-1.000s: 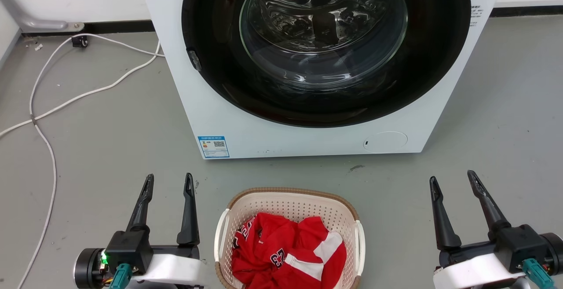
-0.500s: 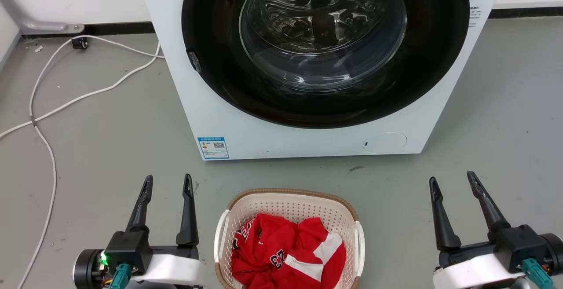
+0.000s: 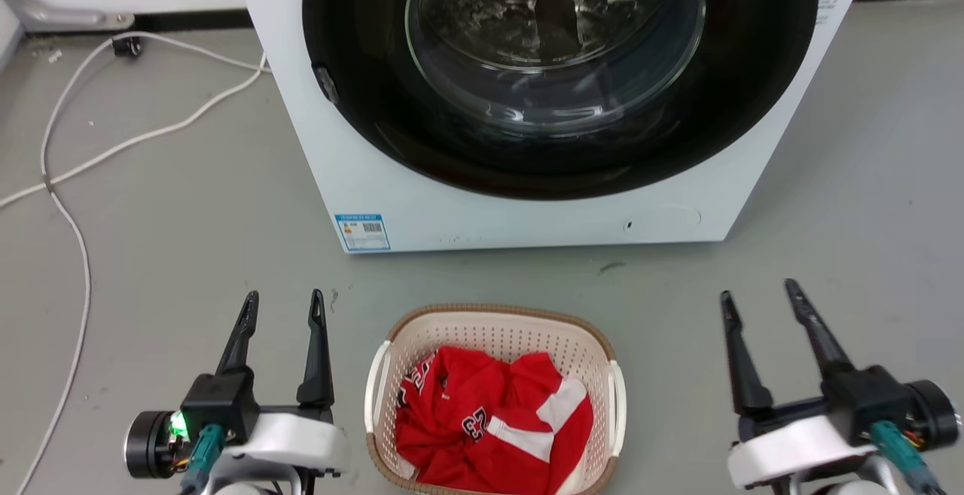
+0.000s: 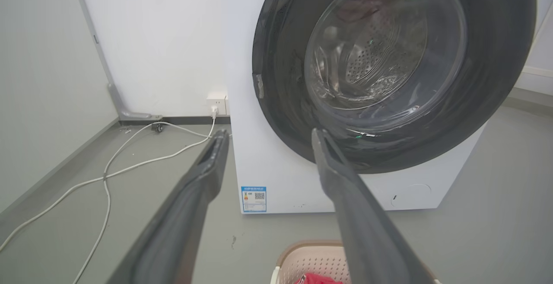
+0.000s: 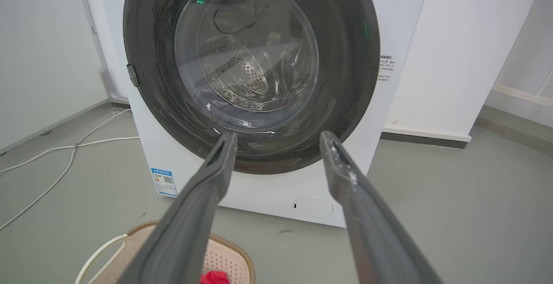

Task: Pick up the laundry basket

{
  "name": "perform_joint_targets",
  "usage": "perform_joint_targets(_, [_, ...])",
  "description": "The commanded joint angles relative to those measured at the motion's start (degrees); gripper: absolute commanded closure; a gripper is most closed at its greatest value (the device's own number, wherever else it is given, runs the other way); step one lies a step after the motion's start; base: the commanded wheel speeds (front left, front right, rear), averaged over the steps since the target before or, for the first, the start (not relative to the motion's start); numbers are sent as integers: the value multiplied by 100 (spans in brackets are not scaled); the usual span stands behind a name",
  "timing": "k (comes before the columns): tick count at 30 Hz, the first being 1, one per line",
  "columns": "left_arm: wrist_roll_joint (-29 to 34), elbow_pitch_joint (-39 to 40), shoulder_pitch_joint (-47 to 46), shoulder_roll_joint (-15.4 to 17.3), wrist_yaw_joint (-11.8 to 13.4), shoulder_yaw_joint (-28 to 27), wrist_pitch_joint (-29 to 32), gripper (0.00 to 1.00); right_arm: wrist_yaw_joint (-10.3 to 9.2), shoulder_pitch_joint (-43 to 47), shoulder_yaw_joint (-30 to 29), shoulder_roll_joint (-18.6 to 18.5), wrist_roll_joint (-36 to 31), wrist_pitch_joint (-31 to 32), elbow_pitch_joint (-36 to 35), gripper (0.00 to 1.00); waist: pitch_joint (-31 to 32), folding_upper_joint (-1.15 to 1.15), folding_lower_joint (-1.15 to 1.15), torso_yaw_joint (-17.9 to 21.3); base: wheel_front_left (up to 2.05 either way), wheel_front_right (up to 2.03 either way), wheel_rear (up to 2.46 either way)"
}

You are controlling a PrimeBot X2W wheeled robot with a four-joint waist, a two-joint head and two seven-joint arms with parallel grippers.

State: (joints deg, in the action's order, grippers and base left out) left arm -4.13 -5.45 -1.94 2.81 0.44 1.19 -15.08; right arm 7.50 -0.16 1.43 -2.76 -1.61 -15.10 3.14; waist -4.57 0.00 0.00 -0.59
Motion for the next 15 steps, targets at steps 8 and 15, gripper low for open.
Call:
perform_joint_targets(8, [72, -1152, -958, 74, -428, -126, -14, 0, -4, -844, 411, -19, -465, -10, 856, 0, -880, 0, 0, 39, 0, 0, 0])
perform_joint_targets(15, [173, -2249, -1878, 229, -560, -124, -14, 0, -4, -1607, 600, -18, -742, -11, 1924, 0, -1566, 0, 0, 117, 0, 0, 0])
